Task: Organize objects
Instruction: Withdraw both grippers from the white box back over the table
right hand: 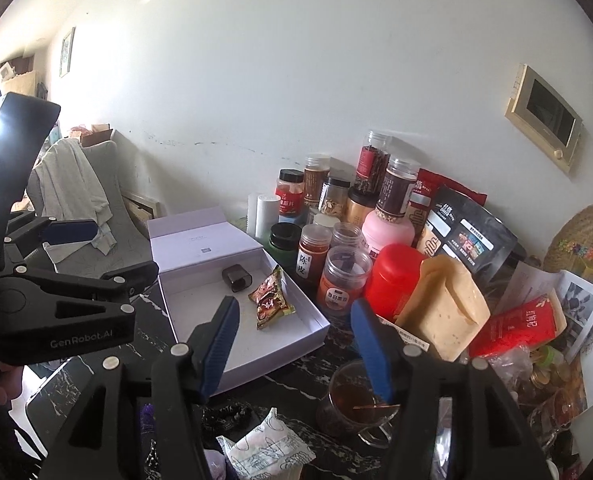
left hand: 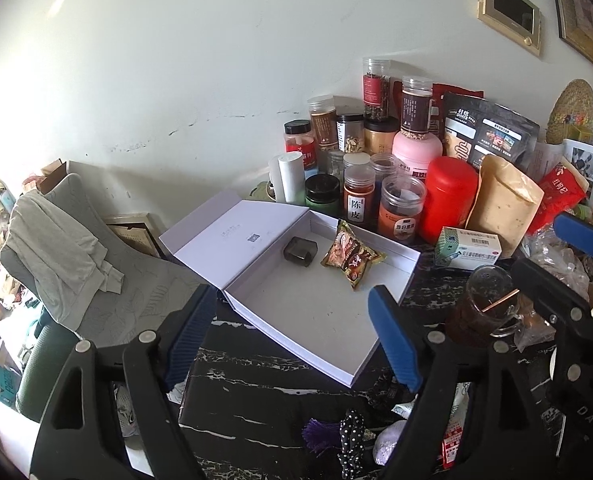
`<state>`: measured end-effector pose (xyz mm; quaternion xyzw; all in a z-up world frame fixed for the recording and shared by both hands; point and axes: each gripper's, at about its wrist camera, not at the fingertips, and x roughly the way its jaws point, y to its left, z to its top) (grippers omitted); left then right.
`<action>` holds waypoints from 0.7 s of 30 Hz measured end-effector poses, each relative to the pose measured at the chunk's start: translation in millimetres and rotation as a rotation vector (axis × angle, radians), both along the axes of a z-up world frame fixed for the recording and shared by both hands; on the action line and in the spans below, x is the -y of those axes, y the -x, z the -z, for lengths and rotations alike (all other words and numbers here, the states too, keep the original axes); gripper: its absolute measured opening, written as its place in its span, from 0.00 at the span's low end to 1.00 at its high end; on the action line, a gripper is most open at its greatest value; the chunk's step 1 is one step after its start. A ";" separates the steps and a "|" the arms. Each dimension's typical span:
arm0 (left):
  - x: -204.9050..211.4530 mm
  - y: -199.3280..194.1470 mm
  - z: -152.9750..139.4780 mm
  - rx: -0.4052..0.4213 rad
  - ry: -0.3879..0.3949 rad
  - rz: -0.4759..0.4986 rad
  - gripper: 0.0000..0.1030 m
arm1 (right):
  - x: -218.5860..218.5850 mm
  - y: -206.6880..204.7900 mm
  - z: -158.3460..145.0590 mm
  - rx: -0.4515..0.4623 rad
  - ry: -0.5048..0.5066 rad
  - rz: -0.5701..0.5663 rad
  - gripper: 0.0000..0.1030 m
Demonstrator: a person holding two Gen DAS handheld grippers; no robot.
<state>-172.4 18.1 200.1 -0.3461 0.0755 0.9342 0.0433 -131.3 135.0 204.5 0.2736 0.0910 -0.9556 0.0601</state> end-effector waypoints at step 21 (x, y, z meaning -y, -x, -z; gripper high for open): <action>-10.8 -110.0 6.5 0.007 -0.060 0.048 0.80 | -22.3 -93.9 8.7 -0.029 0.043 -0.035 0.60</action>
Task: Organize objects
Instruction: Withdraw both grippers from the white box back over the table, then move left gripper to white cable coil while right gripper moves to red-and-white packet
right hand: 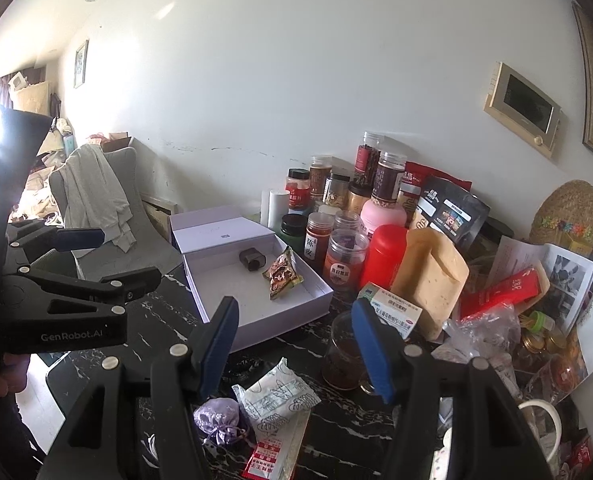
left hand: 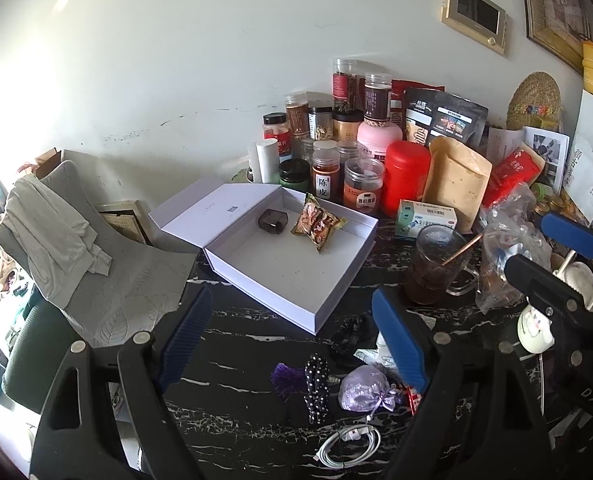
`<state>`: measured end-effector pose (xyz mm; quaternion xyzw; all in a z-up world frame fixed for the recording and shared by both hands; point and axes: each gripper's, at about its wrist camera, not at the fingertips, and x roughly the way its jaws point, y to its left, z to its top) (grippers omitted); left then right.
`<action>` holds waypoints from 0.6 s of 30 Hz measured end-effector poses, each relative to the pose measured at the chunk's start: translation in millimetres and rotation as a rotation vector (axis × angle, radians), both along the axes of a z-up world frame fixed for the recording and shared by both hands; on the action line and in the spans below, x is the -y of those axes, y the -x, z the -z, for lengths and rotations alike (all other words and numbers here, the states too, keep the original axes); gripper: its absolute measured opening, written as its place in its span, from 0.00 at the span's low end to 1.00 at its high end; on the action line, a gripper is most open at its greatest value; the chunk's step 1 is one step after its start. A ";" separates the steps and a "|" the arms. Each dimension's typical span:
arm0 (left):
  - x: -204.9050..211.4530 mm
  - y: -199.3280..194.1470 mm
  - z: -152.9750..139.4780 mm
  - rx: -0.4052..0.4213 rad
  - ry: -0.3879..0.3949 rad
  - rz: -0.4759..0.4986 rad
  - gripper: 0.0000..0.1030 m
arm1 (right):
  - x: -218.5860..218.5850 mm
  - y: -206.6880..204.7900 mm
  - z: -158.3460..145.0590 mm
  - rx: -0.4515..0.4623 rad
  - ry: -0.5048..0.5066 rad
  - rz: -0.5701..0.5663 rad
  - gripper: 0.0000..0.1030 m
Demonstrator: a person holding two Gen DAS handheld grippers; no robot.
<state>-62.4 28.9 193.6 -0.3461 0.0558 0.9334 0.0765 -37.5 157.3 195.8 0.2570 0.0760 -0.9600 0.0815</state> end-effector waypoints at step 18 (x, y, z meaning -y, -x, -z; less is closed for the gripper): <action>-9.2 -56.7 58.7 0.052 -0.008 -0.015 0.80 | -9.0 -36.7 43.5 0.071 -0.003 -0.027 0.63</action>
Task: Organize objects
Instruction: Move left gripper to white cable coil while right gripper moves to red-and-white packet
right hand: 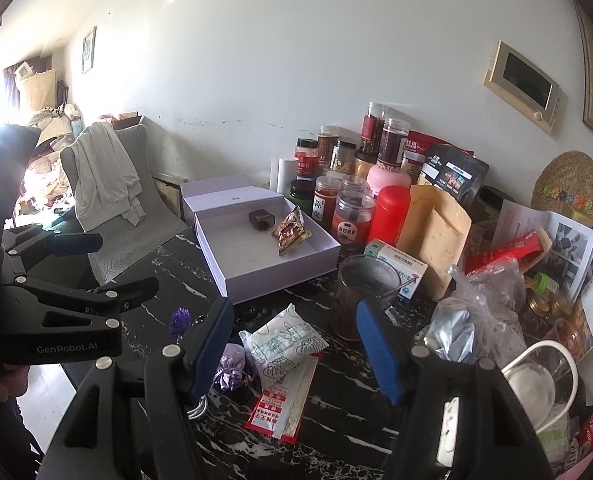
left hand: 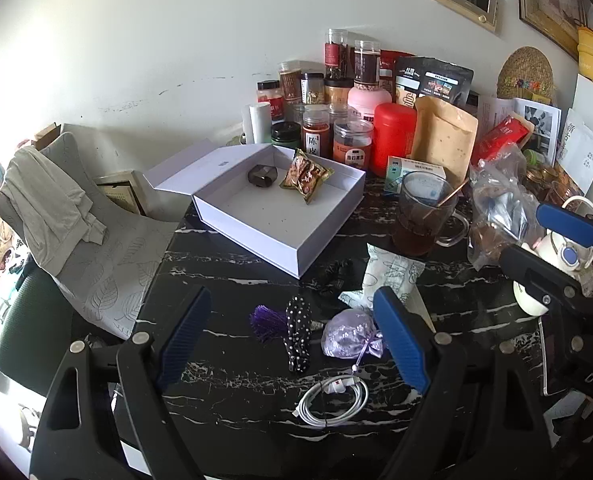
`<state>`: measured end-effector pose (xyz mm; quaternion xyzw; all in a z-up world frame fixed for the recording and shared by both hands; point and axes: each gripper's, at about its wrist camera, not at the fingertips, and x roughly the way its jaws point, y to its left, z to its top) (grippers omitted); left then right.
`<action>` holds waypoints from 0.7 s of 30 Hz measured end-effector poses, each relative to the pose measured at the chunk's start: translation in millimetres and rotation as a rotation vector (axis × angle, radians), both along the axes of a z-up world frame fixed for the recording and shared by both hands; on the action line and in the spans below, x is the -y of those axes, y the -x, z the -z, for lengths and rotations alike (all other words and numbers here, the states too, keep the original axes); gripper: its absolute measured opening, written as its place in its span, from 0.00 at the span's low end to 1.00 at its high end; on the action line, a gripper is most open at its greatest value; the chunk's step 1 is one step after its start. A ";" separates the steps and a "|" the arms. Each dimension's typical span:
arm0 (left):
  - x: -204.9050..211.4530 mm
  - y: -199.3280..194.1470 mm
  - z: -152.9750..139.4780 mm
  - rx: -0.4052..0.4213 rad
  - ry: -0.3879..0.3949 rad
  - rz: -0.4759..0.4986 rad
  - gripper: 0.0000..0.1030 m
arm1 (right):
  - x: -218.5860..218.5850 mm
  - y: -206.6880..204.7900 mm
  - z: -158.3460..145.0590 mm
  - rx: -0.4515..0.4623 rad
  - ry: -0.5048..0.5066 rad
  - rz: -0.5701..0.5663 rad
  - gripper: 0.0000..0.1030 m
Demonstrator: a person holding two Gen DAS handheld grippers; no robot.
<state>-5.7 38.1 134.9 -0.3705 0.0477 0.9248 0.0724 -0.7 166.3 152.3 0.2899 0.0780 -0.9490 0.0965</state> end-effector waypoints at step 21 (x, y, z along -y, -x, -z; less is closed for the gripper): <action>-11.6 -6.3 94.7 0.116 -0.002 0.051 0.80 | -2.5 4.5 84.8 0.160 0.007 -0.032 0.63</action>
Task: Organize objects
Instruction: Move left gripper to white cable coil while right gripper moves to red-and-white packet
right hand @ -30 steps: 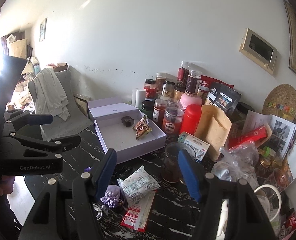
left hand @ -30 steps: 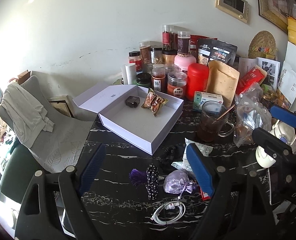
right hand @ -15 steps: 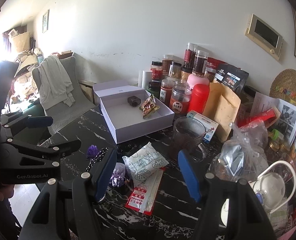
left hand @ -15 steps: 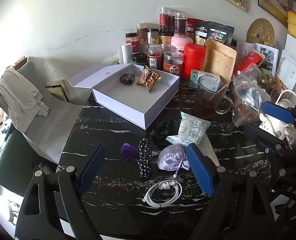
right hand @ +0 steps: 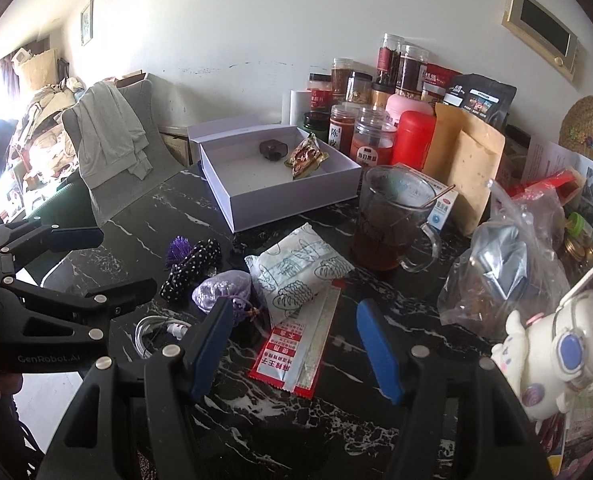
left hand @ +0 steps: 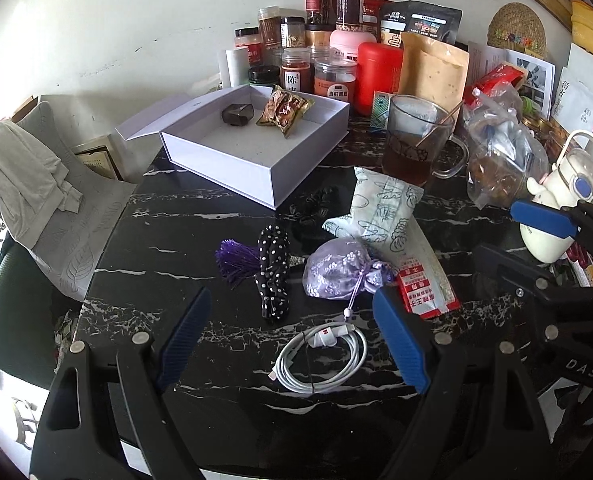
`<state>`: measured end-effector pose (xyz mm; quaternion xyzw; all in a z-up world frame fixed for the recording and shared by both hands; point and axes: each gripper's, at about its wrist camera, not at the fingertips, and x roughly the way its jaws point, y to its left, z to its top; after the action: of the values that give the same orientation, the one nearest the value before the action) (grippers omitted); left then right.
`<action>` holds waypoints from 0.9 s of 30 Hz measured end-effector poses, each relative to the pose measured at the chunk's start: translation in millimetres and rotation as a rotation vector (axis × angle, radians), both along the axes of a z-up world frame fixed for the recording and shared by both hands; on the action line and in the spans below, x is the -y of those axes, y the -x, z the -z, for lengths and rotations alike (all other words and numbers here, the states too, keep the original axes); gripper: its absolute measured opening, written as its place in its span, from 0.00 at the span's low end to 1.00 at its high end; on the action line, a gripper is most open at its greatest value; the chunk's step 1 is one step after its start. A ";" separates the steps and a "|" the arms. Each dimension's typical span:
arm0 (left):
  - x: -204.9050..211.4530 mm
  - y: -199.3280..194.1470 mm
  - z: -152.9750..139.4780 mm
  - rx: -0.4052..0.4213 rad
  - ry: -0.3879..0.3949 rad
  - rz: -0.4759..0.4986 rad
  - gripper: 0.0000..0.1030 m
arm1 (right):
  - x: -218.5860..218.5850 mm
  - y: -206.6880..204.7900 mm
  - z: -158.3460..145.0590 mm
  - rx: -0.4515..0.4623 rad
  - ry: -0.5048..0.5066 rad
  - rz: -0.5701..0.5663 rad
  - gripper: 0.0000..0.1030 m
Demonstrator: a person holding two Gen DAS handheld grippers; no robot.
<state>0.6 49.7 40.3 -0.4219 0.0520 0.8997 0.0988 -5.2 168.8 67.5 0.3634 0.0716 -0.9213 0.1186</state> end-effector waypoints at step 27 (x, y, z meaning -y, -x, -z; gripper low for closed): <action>4.9 10.0 94.5 0.162 -0.118 0.045 0.81 | -7.4 19.7 89.3 0.145 0.073 0.022 0.72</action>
<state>-9.3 44.8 -54.2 -0.4856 0.0003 0.8617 0.1473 -24.8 176.2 -21.8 0.4252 0.0252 -0.8958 0.1266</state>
